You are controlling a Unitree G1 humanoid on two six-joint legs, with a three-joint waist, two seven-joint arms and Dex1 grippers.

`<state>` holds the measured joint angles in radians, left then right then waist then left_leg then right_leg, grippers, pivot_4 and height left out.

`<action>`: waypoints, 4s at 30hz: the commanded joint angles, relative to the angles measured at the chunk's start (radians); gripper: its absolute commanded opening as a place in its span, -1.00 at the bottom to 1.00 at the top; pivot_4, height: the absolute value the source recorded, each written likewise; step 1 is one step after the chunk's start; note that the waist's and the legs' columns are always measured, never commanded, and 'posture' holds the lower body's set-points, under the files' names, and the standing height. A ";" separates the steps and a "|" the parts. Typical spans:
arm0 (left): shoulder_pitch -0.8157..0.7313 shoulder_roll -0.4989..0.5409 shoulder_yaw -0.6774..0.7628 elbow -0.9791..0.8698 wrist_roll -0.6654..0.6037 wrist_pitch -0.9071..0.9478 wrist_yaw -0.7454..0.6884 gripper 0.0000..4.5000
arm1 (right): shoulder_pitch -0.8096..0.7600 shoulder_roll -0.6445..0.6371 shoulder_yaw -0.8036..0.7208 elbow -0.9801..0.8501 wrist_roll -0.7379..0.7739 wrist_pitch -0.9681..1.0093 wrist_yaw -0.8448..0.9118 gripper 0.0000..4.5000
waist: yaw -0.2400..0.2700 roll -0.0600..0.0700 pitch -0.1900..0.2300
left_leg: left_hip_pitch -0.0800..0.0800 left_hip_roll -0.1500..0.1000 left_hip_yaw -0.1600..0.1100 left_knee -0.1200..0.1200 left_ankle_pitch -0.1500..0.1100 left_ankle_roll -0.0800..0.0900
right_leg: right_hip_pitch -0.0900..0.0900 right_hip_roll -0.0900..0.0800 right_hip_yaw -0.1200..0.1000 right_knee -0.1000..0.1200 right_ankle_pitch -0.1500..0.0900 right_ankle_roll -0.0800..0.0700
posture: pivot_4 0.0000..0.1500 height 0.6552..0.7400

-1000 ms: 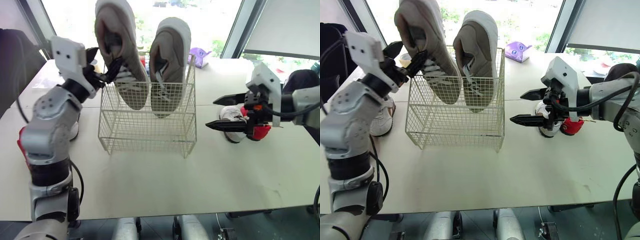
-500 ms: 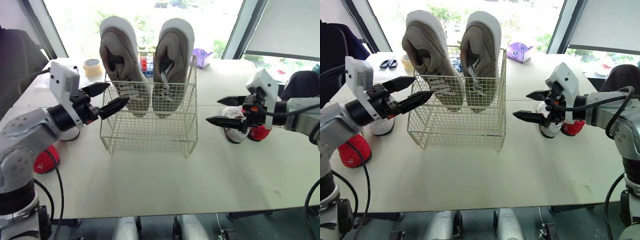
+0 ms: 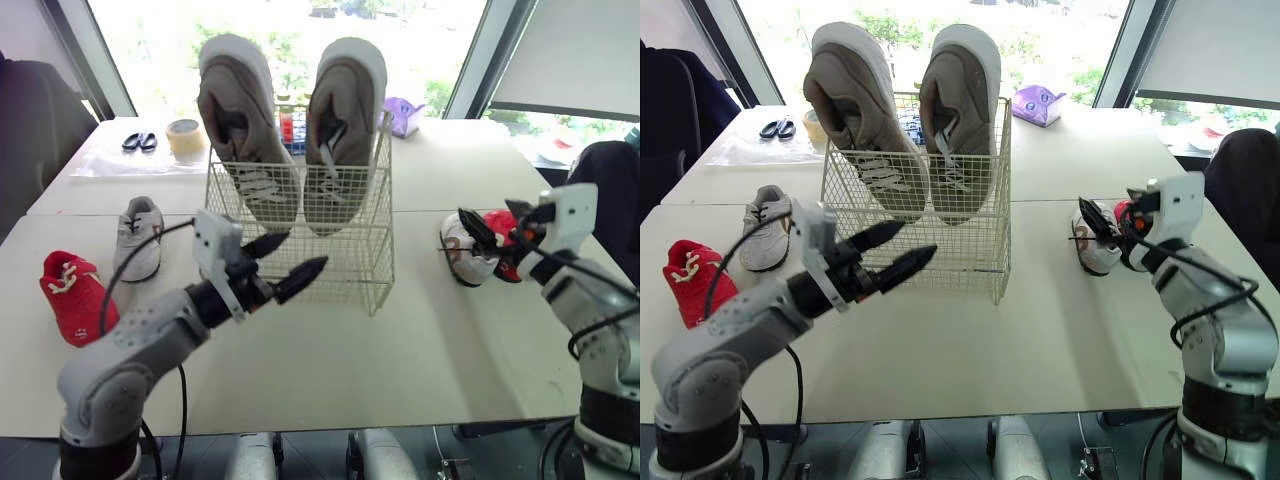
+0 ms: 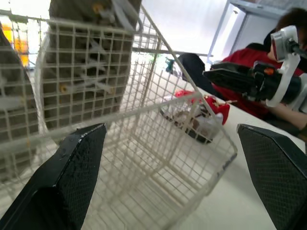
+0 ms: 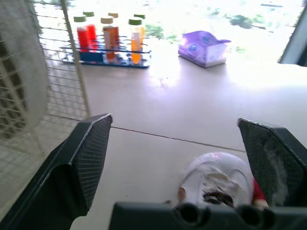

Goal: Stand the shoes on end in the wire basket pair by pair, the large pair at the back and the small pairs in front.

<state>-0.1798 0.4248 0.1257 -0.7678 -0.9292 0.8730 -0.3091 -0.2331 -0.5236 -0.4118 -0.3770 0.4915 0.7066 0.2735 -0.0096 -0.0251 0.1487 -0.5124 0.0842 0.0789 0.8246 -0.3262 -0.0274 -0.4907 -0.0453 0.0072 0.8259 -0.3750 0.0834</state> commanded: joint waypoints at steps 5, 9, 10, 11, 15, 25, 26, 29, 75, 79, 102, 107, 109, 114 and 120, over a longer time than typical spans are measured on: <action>0.055 0.012 -0.060 -0.066 0.019 -0.079 -0.036 0.98 | 0.196 0.116 -0.017 -0.141 -0.052 -0.066 -0.107 1.00 | -0.002 0.005 -0.004 | 0.000 0.000 0.000 0.001 0.000 0.000 | 0.000 0.000 0.001 0.000 -0.002 -0.004 | 1.00 -1.00; 0.056 0.027 -0.097 -0.058 0.009 -0.078 -0.065 0.98 | 0.213 0.164 0.025 -0.125 -0.076 -0.068 -0.142 1.00 | -0.004 0.007 -0.006 | 0.001 0.000 0.000 0.001 0.000 0.000 | 0.000 0.001 0.001 0.000 -0.002 -0.004 | 1.00 -1.00; 0.057 0.033 -0.108 -0.054 0.011 -0.080 -0.079 0.98 | 0.204 0.179 0.031 -0.106 -0.076 -0.070 -0.149 1.00 | -0.004 0.008 -0.006 | 0.001 0.000 0.000 0.001 0.000 0.000 | 0.000 0.001 0.002 0.000 -0.002 -0.004 | 1.00 -1.00; 0.057 0.036 -0.116 -0.053 0.014 -0.082 -0.085 0.98 | 0.199 0.186 0.033 -0.092 -0.074 -0.072 -0.151 1.00 | -0.003 0.008 -0.006 | 0.000 0.000 0.000 0.001 0.000 0.000 | -0.001 0.001 0.002 0.000 -0.002 -0.004 | 1.00 -1.00; 0.047 0.047 -0.134 -0.033 0.038 -0.095 -0.102 0.98 | 0.185 0.217 0.033 -0.021 -0.061 -0.075 -0.144 1.00 | -0.001 0.008 -0.006 | 0.000 0.000 0.001 0.001 0.000 0.000 | -0.001 0.001 0.002 0.000 -0.002 -0.004 | 1.00 -1.00; 0.033 0.067 -0.171 -0.018 0.070 -0.098 -0.124 0.98 | 0.081 0.210 0.099 0.306 -0.163 -0.304 -0.068 1.00 | -0.005 0.008 -0.007 | 0.000 0.000 0.001 0.001 0.000 0.001 | -0.002 0.001 0.002 0.000 -0.002 -0.004 | 1.00 -1.00; 0.034 0.067 -0.172 -0.019 0.070 -0.097 -0.125 0.98 | 0.067 0.213 0.107 0.331 -0.170 -0.323 -0.063 1.00 | -0.005 0.008 -0.007 | 0.000 0.000 0.001 0.001 0.000 0.001 | -0.002 0.002 0.002 0.001 -0.002 -0.004 | 1.00 -1.00; 0.027 0.071 -0.173 -0.026 0.066 -0.087 -0.117 0.98 | 0.028 0.225 0.112 0.400 -0.180 -0.363 -0.063 1.00 | -0.004 0.008 -0.007 | 0.000 0.000 0.001 0.001 0.000 0.001 | -0.002 0.002 0.002 0.001 -0.002 -0.003 | 1.00 -1.00; -0.736 0.388 0.235 0.767 -0.541 0.056 -0.317 1.00 | -0.745 -0.245 0.399 0.203 -0.212 -0.870 0.685 -0.31 | -0.003 0.012 -0.003 | -0.008 0.000 0.002 0.013 -0.005 0.009 | -0.006 0.001 0.002 0.003 -0.001 0.000 | 1.00 -1.00; -0.739 0.413 0.206 0.769 -0.494 0.094 -0.409 1.00 | -0.740 -0.245 0.406 0.192 -0.188 -0.917 0.757 -0.31 | -0.003 0.012 -0.003 | -0.008 0.000 0.003 0.013 -0.005 0.009 | -0.005 0.000 0.002 0.003 -0.001 0.000 | 1.00 -1.00; -0.687 0.370 0.276 0.718 -0.500 0.184 -0.433 -0.87 | -0.730 -0.231 0.387 0.235 -0.110 -0.725 0.803 0.96 | -0.002 0.012 -0.003 | -0.008 0.000 0.000 0.013 -0.005 0.009 | -0.005 -0.001 0.002 0.003 -0.002 -0.002 | 1.00 -1.00; -0.647 0.225 0.380 0.691 -0.695 0.096 -0.165 -0.87 | -0.608 -0.218 0.082 0.161 0.667 0.006 0.345 0.96 | 0.002 0.011 -0.003 | -0.009 0.002 0.000 0.015 -0.002 0.003 | -0.005 -0.004 0.002 0.005 -0.001 0.000 | 1.00 -1.00; -0.640 0.167 0.396 0.670 -0.742 0.045 -0.081 -0.87 | -0.551 -0.168 0.037 0.113 0.891 0.073 0.198 0.96 | 0.000 0.010 -0.003 | -0.008 0.001 0.000 0.015 -0.003 0.004 | -0.003 -0.004 0.001 0.004 -0.001 -0.001 | 1.00 -1.00; -0.623 -0.025 0.359 0.568 -0.740 -0.103 0.060 -0.87 | -0.502 0.224 0.103 -0.042 1.120 -0.119 -0.252 0.96 | -0.010 0.010 -0.004 | -0.007 0.000 0.000 0.016 -0.005 0.008 | -0.006 -0.001 0.005 0.008 0.000 0.001 | 1.00 -1.00; -0.610 -0.105 0.315 0.533 -0.745 -0.158 0.097 -0.87 | -0.550 0.464 0.252 -0.056 0.919 -0.229 -0.306 0.96 | -0.006 0.010 -0.003 | -0.009 0.000 -0.001 0.015 -0.005 0.008 | -0.008 0.002 0.004 0.009 -0.001 0.001 | 1.00 -1.00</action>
<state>-0.7845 0.3158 0.4399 -0.1989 -1.6472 0.7439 -0.2125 -0.7538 -0.0712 -0.1681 -0.4070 1.4503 0.5126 -0.0341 -0.0155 -0.0147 0.1452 -0.5210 0.0843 0.0782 0.8392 -0.3309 -0.0195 -0.4980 -0.0439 0.0113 0.8350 -0.3756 0.0847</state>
